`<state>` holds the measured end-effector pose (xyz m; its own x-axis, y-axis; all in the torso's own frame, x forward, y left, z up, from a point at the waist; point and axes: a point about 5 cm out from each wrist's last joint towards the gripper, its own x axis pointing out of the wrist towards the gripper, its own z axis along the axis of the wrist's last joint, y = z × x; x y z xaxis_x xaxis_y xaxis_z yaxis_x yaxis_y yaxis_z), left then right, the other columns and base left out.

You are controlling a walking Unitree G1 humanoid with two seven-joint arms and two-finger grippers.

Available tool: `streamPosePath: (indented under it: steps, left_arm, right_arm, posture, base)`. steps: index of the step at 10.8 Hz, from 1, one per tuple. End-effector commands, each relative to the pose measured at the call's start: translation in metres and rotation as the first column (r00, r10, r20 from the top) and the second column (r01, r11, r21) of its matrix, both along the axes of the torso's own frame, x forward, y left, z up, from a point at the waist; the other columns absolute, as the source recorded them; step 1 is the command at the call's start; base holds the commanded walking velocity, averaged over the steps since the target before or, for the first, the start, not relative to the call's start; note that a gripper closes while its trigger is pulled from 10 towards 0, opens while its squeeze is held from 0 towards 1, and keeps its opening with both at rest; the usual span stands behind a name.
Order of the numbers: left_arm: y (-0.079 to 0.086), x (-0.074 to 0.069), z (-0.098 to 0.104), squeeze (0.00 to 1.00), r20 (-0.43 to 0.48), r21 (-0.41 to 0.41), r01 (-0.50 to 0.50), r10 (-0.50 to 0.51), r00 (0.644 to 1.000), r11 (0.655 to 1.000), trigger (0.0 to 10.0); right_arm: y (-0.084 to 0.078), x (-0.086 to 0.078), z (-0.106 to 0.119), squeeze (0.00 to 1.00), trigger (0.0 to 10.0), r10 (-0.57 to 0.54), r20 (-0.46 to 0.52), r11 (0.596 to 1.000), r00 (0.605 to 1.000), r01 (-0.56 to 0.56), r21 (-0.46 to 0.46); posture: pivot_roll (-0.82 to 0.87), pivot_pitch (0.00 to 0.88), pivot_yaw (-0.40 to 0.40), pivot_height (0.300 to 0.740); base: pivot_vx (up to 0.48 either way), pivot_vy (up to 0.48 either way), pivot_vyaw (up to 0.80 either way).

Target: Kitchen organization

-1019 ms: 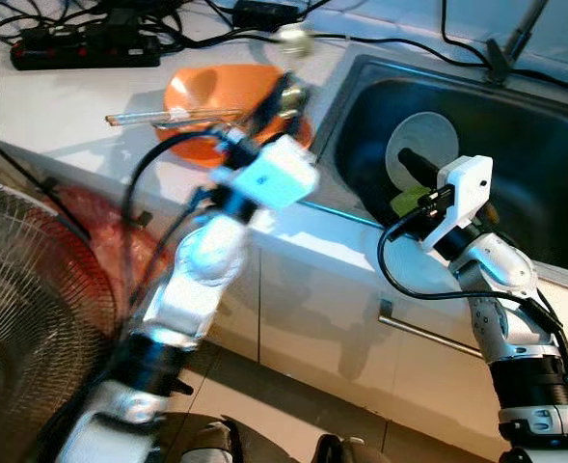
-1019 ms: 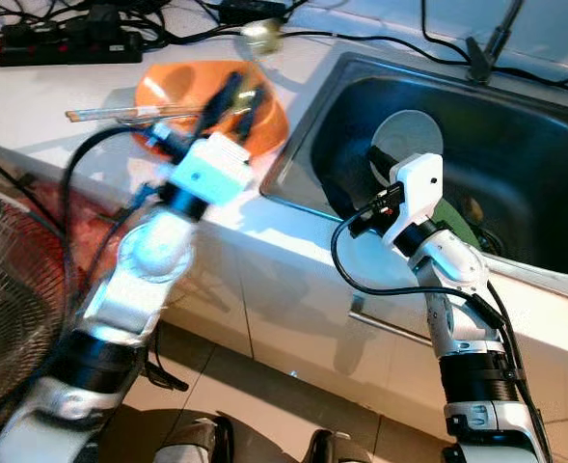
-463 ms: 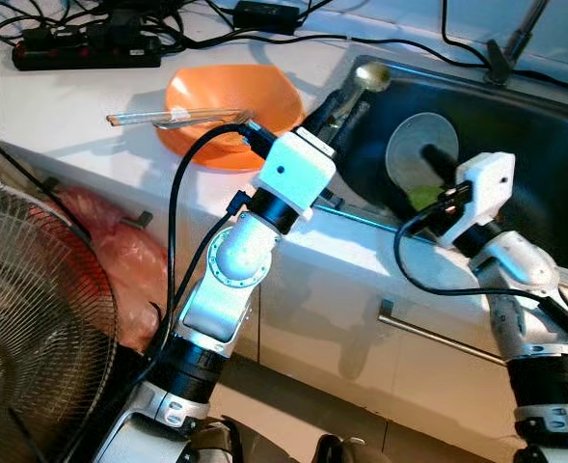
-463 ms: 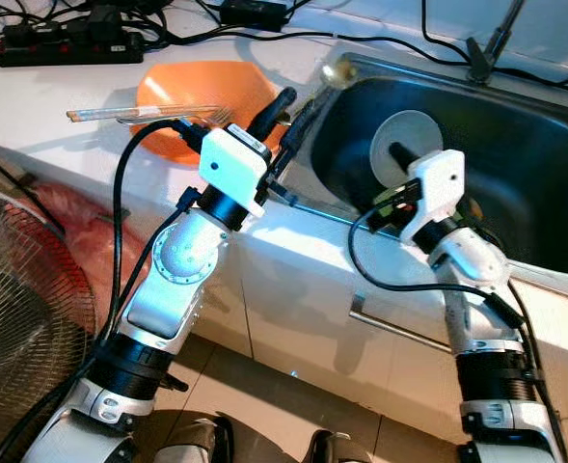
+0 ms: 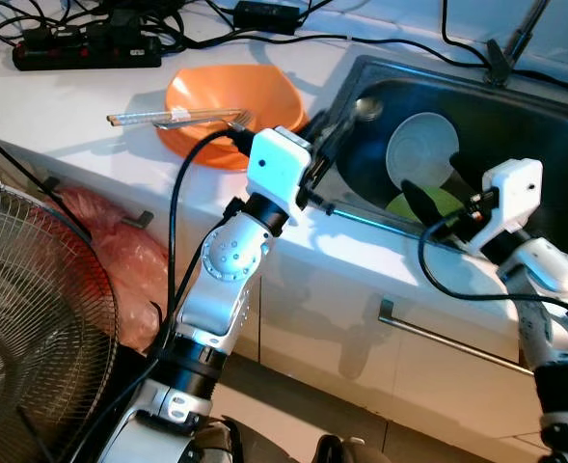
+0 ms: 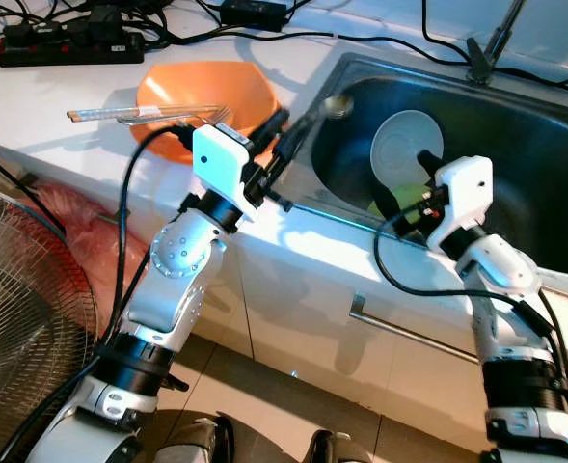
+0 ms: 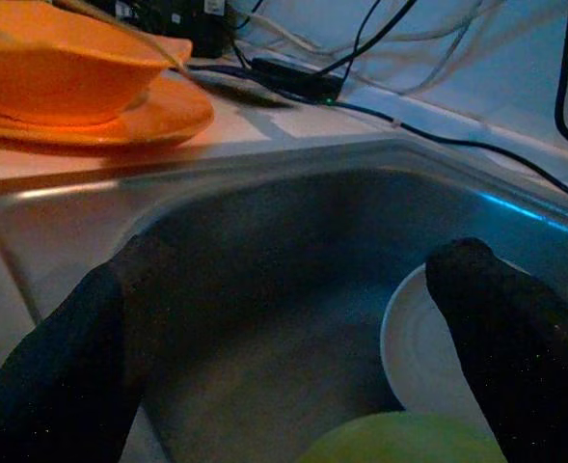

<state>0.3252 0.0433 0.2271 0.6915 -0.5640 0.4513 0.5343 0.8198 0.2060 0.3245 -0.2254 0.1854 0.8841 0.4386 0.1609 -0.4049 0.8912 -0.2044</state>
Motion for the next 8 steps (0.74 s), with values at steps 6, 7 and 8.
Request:
streamPosePath:
  steps: [6,7,8]
  left_arm:
    - [-0.019,0.018,-0.006,0.00,-0.135,-0.047,0.103,-0.108,0.985,0.994,10.0]
    - [-0.021,0.021,-0.005,0.00,-0.142,-0.042,0.105,-0.110,0.984,0.994,10.0]
    - [-0.023,0.025,-0.003,0.00,-0.146,-0.041,0.103,-0.108,0.983,0.994,10.0]
  right_arm:
    - [-0.013,-0.020,0.007,0.00,10.0,0.066,-0.001,0.997,0.998,-0.066,-0.044]
    - [-0.013,-0.023,0.007,0.00,10.0,0.081,-0.006,0.996,0.997,-0.081,-0.039]
    - [-0.012,-0.026,0.005,0.00,10.0,0.103,-0.018,0.994,0.995,-0.104,-0.045]
  posture:
    - [0.02,0.173,-0.015,0.740]
    - [0.02,0.173,-0.012,0.740]
    - [0.02,0.174,-0.010,0.740]
  base:
    - [0.000,0.000,0.00]
    - [0.000,0.000,0.00]
    - [0.000,0.000,0.00]
